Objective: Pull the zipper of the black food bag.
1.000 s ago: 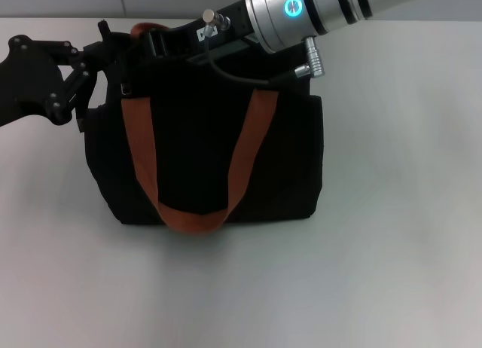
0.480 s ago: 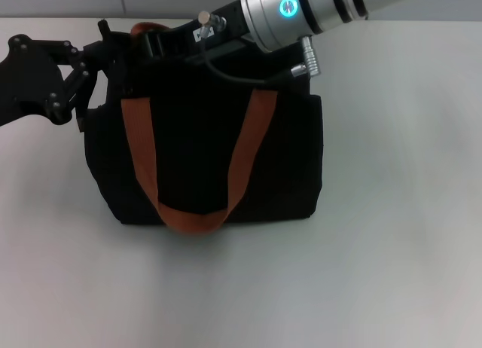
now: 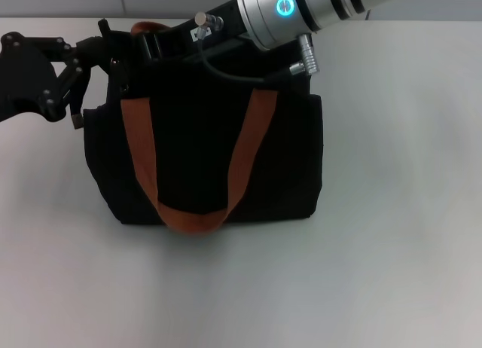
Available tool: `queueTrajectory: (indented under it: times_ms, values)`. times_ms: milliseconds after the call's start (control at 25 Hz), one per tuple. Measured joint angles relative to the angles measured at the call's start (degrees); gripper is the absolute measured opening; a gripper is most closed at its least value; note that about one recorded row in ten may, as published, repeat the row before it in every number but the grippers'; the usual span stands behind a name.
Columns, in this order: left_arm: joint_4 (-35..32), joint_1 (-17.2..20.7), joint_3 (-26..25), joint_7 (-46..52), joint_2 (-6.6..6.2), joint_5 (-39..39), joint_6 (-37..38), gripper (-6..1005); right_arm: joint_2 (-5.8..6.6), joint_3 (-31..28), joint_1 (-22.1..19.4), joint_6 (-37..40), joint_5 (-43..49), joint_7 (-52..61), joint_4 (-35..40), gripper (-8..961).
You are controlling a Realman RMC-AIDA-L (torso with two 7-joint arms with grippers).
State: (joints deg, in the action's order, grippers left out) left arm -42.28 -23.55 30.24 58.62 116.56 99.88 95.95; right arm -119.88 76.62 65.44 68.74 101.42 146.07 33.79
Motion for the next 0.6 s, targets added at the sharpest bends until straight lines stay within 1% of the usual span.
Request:
queueTrajectory:
  times_ms: [80,200,320,600]
  values:
    - [0.0,0.1,-0.1,0.0,-0.01,0.0,0.0,93,0.0,0.0,-0.3,0.1,0.1,0.0,0.6,-2]
    - [0.0,0.3,-0.2,0.0,-0.05,0.0,-0.1,94,0.03,0.5,-0.9,0.1,0.3,0.9,1.9,-2]
    - [0.0,0.6,-0.5,0.0,-0.16,-0.3,0.0,95,0.17,2.2,-2.3,-0.1,1.1,3.2,4.6,-2]
    - [0.0,1.0,-0.9,0.0,-0.45,-0.6,0.0,98,0.19,3.0,-4.9,-0.2,3.9,6.8,9.2,-2]
